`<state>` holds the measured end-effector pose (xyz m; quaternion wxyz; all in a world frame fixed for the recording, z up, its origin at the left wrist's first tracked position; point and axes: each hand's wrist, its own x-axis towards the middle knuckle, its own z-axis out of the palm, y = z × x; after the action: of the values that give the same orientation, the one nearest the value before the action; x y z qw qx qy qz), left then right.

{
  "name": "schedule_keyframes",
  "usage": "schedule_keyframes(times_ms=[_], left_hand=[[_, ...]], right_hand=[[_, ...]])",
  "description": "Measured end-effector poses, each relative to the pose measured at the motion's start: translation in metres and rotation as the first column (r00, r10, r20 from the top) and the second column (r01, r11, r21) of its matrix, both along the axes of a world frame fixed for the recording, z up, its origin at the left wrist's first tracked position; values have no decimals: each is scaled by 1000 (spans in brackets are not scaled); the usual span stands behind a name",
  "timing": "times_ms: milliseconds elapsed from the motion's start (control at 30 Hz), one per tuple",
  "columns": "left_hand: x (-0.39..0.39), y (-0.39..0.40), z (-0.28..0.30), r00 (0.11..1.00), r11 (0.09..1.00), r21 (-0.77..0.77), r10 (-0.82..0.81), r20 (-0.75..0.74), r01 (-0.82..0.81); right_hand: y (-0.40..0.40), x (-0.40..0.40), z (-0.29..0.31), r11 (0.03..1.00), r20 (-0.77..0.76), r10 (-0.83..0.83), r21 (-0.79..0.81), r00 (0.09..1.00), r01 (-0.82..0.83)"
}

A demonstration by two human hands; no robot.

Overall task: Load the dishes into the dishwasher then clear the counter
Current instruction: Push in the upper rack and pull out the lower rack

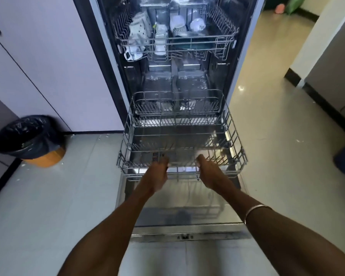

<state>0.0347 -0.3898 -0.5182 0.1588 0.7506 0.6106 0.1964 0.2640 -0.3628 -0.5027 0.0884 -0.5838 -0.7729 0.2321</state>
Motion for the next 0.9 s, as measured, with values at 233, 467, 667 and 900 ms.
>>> schedule_keyframes(times_ms=[233, 467, 667, 900], left_hand=[[6, -8, 96, 995, 971, -223, 94, 19, -87], [20, -19, 259, 996, 936, -344, 58, -68, -78], [24, -31, 412, 992, 907, -406, 81, -98, -114], [34, -51, 518, 988, 878, -458, 89, -128, -139]], right_hand=[[11, 6, 112, 985, 49, -18, -169, 999, 26], [-1, 2, 266, 979, 72, 5, -203, 997, 10], [-19, -16, 414, 962, 68, -13, -270, 998, 31], [-43, -19, 507, 941, 67, -45, -332, 997, 64]])
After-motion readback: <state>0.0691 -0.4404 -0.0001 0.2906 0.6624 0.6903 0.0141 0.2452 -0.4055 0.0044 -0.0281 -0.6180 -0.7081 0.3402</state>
